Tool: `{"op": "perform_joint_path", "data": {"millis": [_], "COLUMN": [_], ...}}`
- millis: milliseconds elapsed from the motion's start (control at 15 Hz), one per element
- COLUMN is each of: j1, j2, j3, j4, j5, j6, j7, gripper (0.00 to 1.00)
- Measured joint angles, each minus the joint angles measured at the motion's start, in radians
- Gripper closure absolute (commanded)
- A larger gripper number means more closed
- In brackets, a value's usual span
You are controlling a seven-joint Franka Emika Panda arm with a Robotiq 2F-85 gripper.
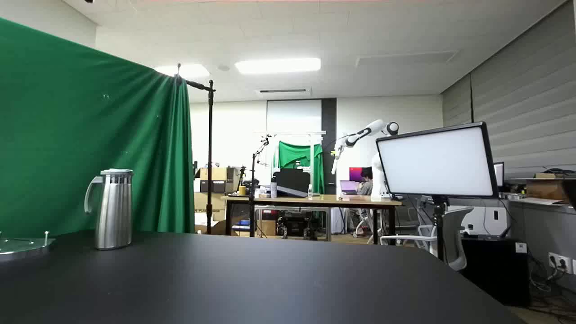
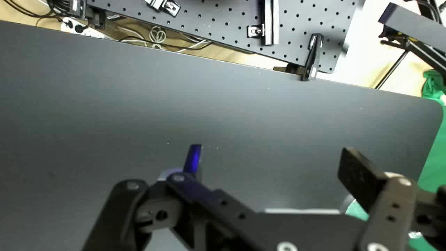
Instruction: Press down on the lid of the flask
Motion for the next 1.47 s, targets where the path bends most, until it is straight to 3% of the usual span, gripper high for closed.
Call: {"op": "perform_joint_path", "data": {"millis": [933, 1467], "j1": [0.0, 0.058], "j2": [0.024, 0.226], "j3": [0.005, 0.157], "j4": [-0.013, 0.017], "j5": [0.007, 0.009], "j6": [0.014, 0.341], "j7": [-0.001, 0.001], "gripper": [0.0, 0.0]}}
